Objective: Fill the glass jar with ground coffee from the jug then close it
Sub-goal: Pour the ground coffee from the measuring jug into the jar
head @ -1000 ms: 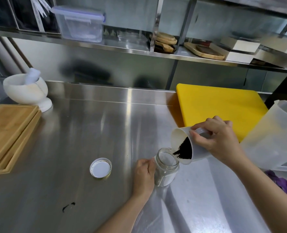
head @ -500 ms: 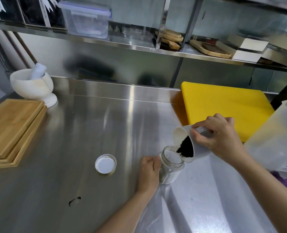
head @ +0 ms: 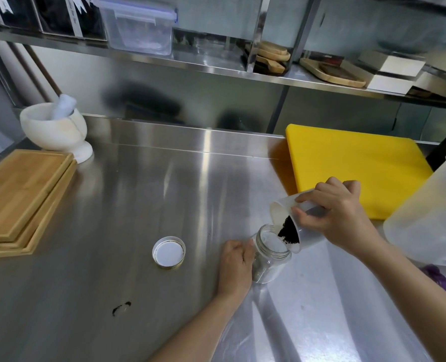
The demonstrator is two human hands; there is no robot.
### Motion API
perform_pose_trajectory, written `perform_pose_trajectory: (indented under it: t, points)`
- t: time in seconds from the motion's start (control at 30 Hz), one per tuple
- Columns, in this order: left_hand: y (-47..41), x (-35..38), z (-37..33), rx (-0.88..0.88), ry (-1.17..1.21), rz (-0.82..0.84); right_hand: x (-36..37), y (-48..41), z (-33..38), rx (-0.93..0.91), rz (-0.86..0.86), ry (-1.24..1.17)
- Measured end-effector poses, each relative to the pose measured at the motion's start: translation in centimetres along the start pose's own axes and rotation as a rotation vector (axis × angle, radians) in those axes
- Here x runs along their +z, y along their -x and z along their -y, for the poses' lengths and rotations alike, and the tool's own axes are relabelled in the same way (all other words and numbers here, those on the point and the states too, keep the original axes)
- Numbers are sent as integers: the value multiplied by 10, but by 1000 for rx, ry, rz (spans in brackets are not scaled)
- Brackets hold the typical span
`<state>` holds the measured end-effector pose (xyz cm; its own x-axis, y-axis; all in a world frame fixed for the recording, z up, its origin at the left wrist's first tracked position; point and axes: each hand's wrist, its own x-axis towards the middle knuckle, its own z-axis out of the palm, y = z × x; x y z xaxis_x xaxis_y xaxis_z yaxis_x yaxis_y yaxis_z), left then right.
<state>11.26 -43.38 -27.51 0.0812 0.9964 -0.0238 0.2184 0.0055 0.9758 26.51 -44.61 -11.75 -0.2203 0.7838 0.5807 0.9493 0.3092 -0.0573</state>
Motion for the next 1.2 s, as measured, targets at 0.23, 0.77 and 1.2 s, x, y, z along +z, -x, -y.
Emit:
perform_pose_trajectory:
  t: [0.23, 0.77, 1.2]
  points:
    - [-2, 2, 5, 14, 5, 6, 0, -1, 1, -33, -34, -9]
    - [-2, -1, 5, 1, -52, 33, 6, 0, 4, -116, -113, 39]
    - [-3, -2, 4, 10, -99, 39, 6, 5, 3, -118, -131, 35]
